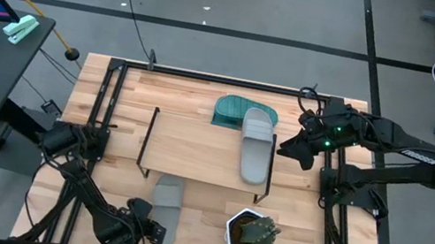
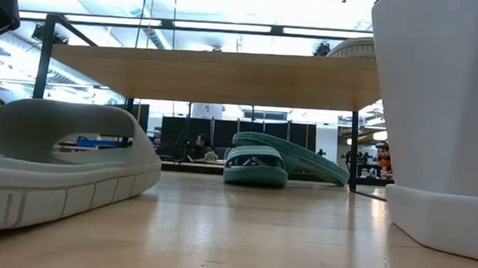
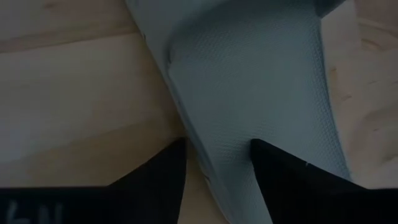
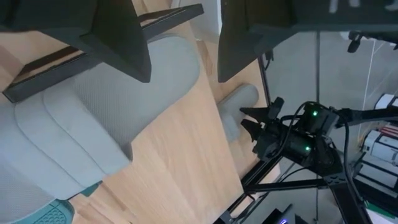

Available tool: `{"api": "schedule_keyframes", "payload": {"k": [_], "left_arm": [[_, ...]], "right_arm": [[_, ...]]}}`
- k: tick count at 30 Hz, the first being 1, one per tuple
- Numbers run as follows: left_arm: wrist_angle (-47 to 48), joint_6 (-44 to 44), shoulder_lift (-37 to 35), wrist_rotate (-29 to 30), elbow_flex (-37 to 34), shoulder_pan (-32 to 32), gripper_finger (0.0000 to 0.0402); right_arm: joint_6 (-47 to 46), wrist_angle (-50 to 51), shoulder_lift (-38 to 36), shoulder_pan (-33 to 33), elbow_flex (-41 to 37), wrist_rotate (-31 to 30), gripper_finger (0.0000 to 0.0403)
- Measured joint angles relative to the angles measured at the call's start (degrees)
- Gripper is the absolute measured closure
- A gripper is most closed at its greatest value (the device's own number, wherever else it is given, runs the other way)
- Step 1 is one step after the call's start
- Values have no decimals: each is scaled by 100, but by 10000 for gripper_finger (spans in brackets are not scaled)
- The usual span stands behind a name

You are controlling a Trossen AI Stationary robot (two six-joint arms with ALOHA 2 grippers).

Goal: Pick and place slides into the shelf
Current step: Put the gray slipper on the shelf

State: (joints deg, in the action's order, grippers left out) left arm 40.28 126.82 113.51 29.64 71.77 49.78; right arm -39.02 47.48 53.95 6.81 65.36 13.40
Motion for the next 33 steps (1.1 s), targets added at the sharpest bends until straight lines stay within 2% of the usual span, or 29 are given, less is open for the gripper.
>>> {"api": "schedule_keyframes", "payload": {"k": [7, 15, 25, 33], "left_arm": [[1, -100, 37, 22, 0, -54, 268], [34, -212, 48, 66, -6, -68, 365], [-178, -303, -49, 174, -44, 150, 375], [-314, -390, -503, 541, -37, 473, 378]], "right_arm": [[113, 0, 0, 0, 0, 5, 210], [131, 2, 3, 2, 0, 7, 210], [179, 0, 3, 2, 0, 11, 210], [271, -2, 3, 2, 0, 11, 210]]}}
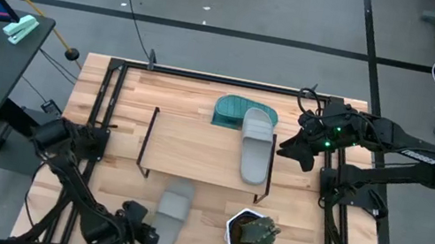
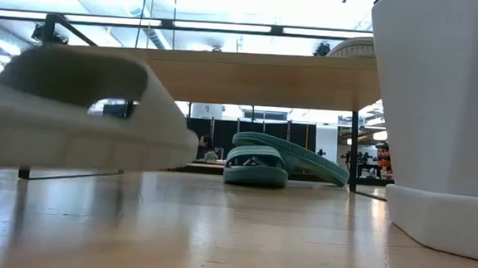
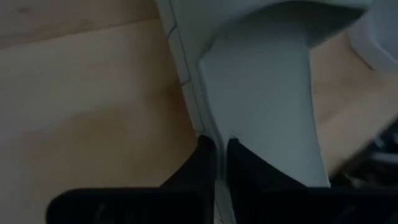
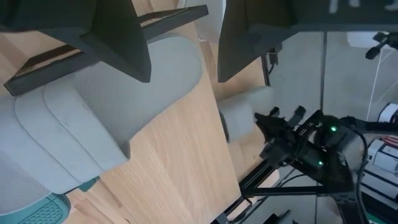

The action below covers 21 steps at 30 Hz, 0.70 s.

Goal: Pick and place slides into the shelf
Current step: Put the gray slipper on the shelf

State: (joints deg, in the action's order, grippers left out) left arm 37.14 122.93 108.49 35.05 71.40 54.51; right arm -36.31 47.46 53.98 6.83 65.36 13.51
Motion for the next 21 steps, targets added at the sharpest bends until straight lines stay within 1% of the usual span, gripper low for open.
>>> {"api": "schedule_keyframes", "payload": {"k": [6, 12, 16, 18, 21], "left_arm": [[11, -130, -396, 413, 7, 218, 381], [79, -161, -835, 1355, 17, 395, 381], [125, -530, -1104, 1729, 17, 376, 381], [107, -711, -1217, 1803, 17, 365, 382], [73, -966, -1367, 1764, 17, 379, 383]], "right_arm": [[8, -2, 0, 0, 0, -1, 210], [6, 0, 0, 0, 0, 3, 210], [6, -1, 0, 0, 0, 3, 210], [4, 0, 0, 0, 0, 3, 210], [4, -1, 0, 0, 0, 3, 210]]}}
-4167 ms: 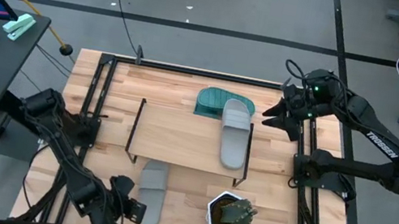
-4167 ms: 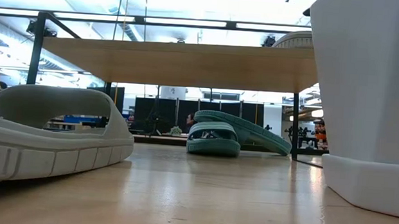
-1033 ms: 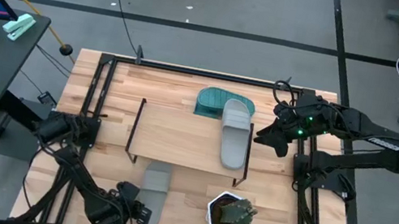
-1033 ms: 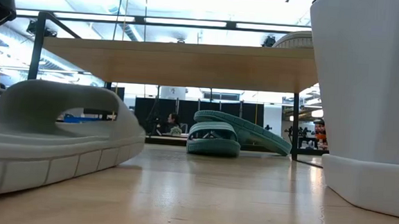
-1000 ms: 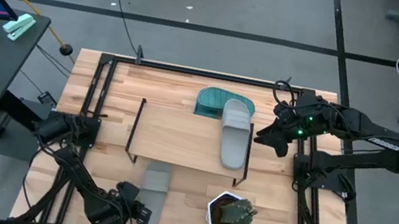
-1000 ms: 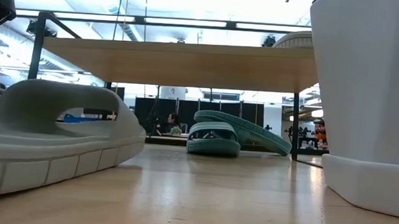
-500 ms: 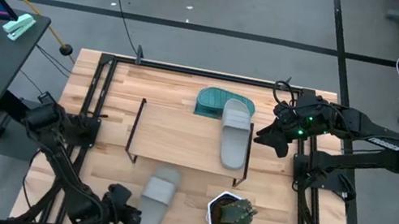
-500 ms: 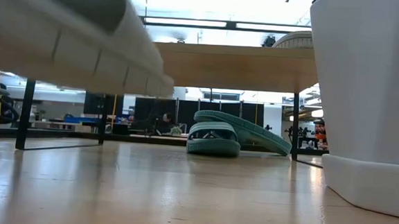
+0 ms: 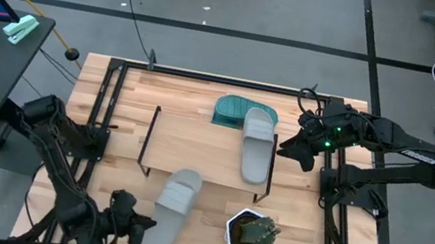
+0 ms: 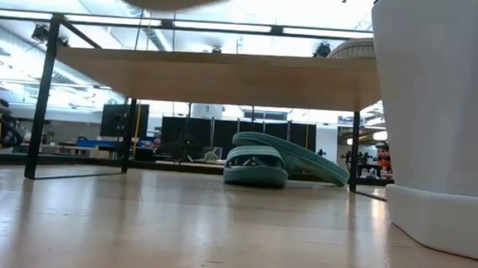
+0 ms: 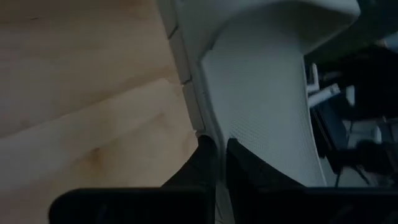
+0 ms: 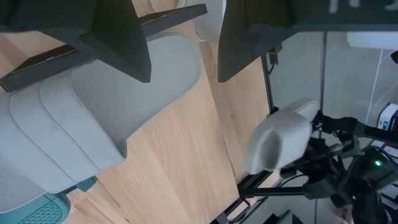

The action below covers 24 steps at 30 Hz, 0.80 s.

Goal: Pick and place slides into the shelf
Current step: Put the gray slipper on the shelf

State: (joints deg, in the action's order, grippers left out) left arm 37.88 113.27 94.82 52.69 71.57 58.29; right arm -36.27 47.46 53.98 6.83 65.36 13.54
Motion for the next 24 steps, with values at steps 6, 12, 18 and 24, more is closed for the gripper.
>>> {"api": "schedule_keyframes", "payload": {"k": [6, 12, 18, 24], "left_arm": [[25, -444, -322, 200, 2, -74, 383], [21, -1269, -712, 229, 2, -440, 383], [27, -1966, -1153, -155, 2, -991, 383], [28, -1957, -1436, -297, 4, -1604, 383]], "right_arm": [[33, -2, 0, 0, 0, -2, 210], [44, -2, 0, 0, 0, -3, 210], [48, -2, 0, 0, 0, -4, 210], [51, -4, 0, 0, 0, -35, 210]]}}
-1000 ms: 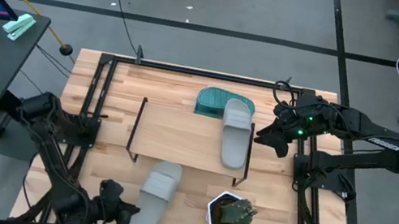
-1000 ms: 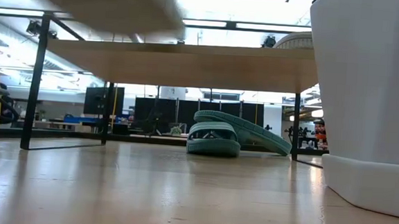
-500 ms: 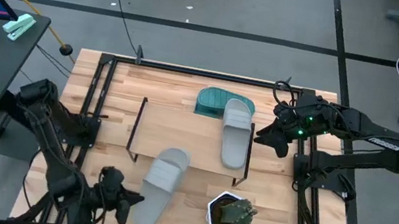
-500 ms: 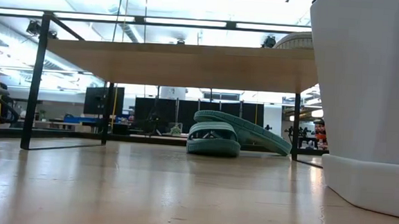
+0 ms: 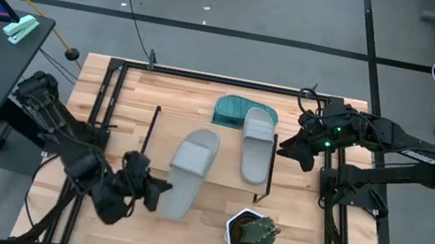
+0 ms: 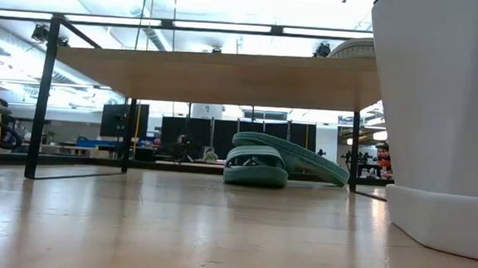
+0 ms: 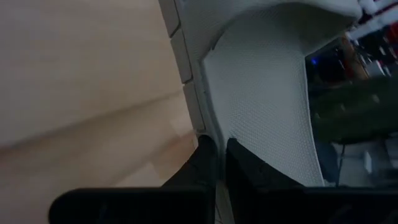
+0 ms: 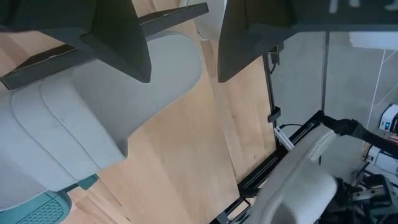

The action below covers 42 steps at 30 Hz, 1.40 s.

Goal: Pick and place slides into the shelf
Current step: Put the gray slipper on the shelf

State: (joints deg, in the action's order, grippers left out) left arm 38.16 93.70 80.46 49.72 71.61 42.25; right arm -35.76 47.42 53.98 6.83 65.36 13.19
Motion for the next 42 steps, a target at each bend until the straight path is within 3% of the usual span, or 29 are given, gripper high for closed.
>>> {"api": "schedule_keyframes", "payload": {"k": [8, 18, 29, 42], "left_arm": [[-143, -451, -69, -433, 0, -898, 383], [-1233, -1928, -69, -1282, 2, -2210, 383], [-1124, -1779, -65, -1946, 2, -3181, 383], [-844, -1072, 510, -2020, 128, -3256, 384]], "right_arm": [[47, -90, 0, 0, 0, -125, 210], [253, -113, -2, 0, 0, -121, 210], [713, -116, -15, 4, 0, -116, 210], [1327, -52, -15, 131, 0, -56, 210]]}}
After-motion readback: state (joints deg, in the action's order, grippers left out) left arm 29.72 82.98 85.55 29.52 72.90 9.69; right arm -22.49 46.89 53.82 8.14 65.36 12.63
